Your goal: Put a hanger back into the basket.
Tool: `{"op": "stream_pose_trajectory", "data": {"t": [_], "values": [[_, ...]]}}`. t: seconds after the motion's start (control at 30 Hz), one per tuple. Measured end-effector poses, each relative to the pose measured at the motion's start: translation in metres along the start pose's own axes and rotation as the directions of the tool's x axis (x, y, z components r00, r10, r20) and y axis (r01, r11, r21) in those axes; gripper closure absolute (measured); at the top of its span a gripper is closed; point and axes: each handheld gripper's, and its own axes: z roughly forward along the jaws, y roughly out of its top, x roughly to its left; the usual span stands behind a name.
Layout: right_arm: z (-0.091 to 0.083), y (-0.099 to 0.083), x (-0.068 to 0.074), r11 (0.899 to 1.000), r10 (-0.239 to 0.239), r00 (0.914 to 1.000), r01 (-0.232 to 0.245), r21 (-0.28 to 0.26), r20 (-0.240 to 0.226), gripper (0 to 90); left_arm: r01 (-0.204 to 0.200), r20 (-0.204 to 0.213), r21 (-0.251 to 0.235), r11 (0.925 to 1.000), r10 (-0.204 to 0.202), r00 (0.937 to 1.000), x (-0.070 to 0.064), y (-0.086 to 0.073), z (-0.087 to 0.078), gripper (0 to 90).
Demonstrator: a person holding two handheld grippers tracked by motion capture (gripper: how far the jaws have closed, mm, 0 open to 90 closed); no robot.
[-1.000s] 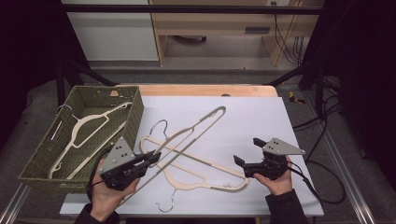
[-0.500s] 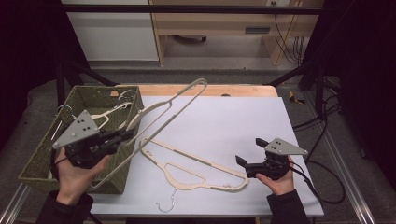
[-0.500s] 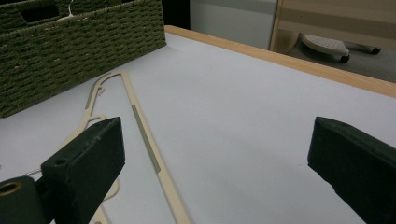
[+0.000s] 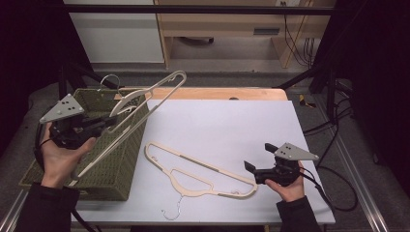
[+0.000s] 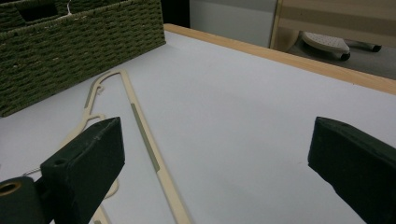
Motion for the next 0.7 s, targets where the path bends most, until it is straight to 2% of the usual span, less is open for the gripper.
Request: {"op": "stream_pose_trajectory", "data": {"t": [0.07,0.13,0.3,0.5,0.53,0.7], "values": [[0.0,0.0,0.0,1.0,-0.001,1.0,0.001,0.0,0.001,4.3,-0.004,-0.008,-0.003,1.0,0.004,1.0,0.009,-0.003,0.0,86.7],[0.001,0.0,0.0,1.0,-0.001,1.0,0.001,0.001,-0.001,4.2,0.017,-0.016,0.01,0.9998,-0.017,0.9997,0.017,-0.008,-0.001,86.7],[0.002,-0.001,0.0,1.0,-0.004,1.0,0.004,0.005,-0.001,4.2,0.035,-0.045,0.026,0.999,-0.034,0.9984,0.037,-0.019,-0.003,86.7],[0.001,-0.001,0.0,1.0,0.0,1.0,0.0,0.003,-0.003,4.2,0.05,-0.07,0.025,0.9984,-0.048,0.9964,0.056,-0.031,-0.009,86.7],[0.002,-0.001,0.0,1.0,0.0,1.0,0.0,0.004,-0.002,4.2,0.041,-0.072,0.028,0.9988,-0.039,0.9967,0.059,-0.033,-0.011,86.6],[0.002,-0.001,0.0,1.0,-0.001,1.0,0.001,0.008,-0.001,4.1,0.049,-0.094,0.029,0.9984,-0.046,0.9945,0.07,-0.043,-0.016,86.6]]}}
